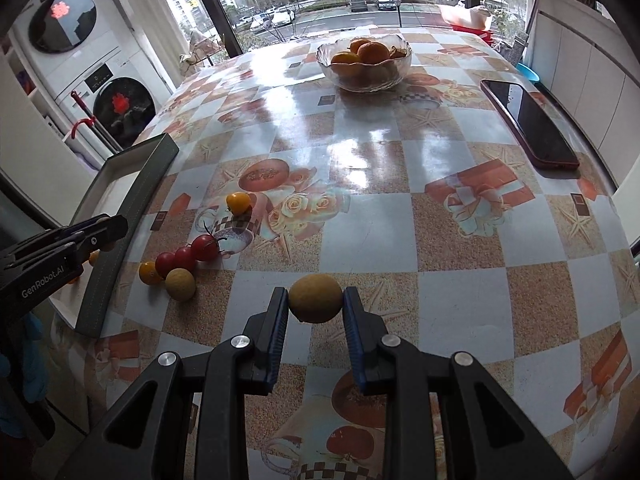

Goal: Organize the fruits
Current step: 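Carry both yellow-green fruits over the white tray and lower them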

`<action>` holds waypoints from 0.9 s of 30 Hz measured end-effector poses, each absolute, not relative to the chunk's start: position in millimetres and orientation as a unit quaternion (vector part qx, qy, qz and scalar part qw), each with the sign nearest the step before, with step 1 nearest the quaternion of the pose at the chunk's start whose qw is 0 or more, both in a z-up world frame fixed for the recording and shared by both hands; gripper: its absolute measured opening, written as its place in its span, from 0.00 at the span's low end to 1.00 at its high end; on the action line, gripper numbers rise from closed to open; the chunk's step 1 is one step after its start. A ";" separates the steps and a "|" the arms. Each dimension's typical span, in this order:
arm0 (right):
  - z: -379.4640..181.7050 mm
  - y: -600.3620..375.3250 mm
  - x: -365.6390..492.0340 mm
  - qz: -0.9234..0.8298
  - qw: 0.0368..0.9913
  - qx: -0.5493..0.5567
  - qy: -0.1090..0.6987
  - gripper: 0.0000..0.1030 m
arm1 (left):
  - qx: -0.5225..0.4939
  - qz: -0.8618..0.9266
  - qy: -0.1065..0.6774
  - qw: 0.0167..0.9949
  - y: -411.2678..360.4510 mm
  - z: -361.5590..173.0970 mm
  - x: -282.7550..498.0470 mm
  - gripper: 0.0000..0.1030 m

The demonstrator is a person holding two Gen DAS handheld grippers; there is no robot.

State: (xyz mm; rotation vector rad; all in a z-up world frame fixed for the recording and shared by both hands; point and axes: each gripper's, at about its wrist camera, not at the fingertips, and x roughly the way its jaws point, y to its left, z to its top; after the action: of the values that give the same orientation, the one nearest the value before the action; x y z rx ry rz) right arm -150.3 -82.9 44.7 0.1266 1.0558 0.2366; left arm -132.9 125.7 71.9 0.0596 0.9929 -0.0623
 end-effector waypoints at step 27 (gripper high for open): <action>108.4 90.5 -121.2 0.243 0.843 -0.024 0.480 0.29 | -0.029 0.066 0.449 0.891 270.3 86.0 -140.7 0.26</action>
State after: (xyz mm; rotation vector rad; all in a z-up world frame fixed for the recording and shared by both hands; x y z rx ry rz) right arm -121.2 90.5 108.4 -0.0506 1.0128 0.5135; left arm -140.7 270.3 86.0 -0.0597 0.9322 0.1378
